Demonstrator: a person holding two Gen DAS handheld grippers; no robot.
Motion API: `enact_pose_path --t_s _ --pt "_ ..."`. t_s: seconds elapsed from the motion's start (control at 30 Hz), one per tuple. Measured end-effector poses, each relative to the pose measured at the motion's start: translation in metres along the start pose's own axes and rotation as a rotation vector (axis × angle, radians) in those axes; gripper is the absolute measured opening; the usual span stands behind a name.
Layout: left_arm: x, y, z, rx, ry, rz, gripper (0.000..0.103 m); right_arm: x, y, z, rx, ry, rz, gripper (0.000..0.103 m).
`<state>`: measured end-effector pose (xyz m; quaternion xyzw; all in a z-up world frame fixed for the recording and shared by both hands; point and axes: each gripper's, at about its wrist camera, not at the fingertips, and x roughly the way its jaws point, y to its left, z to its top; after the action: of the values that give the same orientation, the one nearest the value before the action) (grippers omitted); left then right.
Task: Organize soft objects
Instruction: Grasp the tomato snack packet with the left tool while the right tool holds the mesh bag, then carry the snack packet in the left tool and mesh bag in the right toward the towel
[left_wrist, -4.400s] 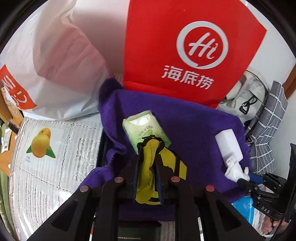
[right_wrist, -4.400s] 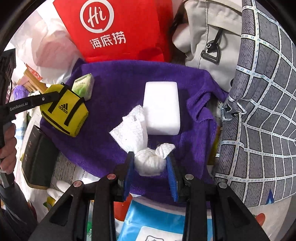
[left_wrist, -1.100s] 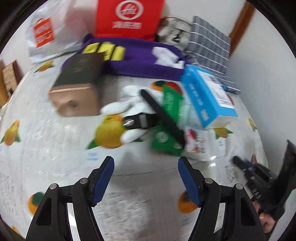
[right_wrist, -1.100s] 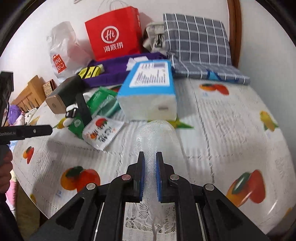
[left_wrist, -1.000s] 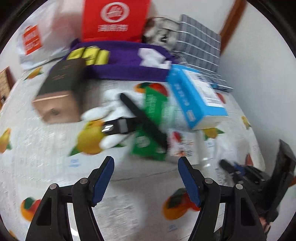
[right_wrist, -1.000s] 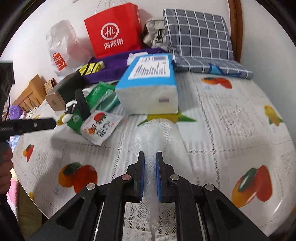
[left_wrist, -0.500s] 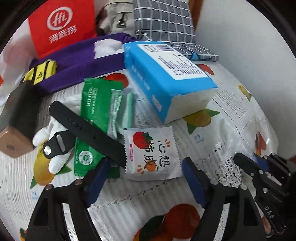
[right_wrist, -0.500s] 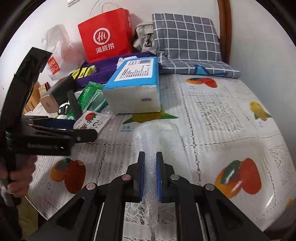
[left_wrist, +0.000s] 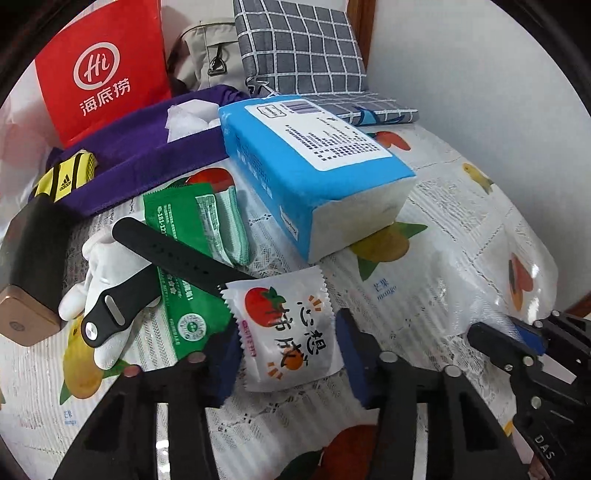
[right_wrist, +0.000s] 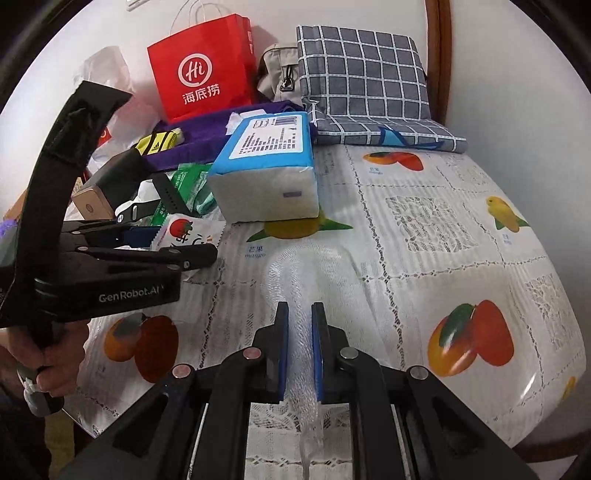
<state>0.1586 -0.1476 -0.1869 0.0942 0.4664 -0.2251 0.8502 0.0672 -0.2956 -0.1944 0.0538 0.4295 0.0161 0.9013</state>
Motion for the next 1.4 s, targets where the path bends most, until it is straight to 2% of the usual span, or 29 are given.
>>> enact_pose_path --t_s 0.07,0.13,0.2,0.27,0.37,0.53,0.97,1.4 --pt "-0.004 0.004 -0.002 -0.014 0.0 -0.033 0.024 0.001 0.002 -0.001 0.002 0.007 0.003 0.011" --pt "-0.007 0.009 -0.006 -0.03 0.008 -0.081 0.02 0.003 0.005 -0.002 0.001 0.015 0.005 0.011" --pt "-0.01 0.012 -0.009 -0.036 0.009 -0.1 0.011 0.006 0.007 -0.002 0.004 0.023 0.021 0.012" --pt "-0.012 0.014 -0.013 -0.05 0.016 -0.139 0.01 0.009 0.009 -0.003 0.006 0.029 0.03 0.012" --pt "-0.022 0.017 -0.02 -0.052 0.013 -0.138 0.007 0.01 0.011 -0.005 0.008 0.031 0.032 0.012" --pt "-0.047 0.03 -0.027 -0.078 -0.018 -0.13 0.006 0.004 0.015 -0.003 0.013 0.024 0.055 0.011" --pt "-0.088 0.108 -0.044 -0.272 -0.039 -0.023 0.006 -0.01 0.039 0.024 -0.04 -0.004 0.116 0.01" --pt "-0.11 0.126 -0.027 -0.322 -0.093 0.012 0.006 -0.029 0.052 0.059 -0.104 -0.056 0.151 0.01"
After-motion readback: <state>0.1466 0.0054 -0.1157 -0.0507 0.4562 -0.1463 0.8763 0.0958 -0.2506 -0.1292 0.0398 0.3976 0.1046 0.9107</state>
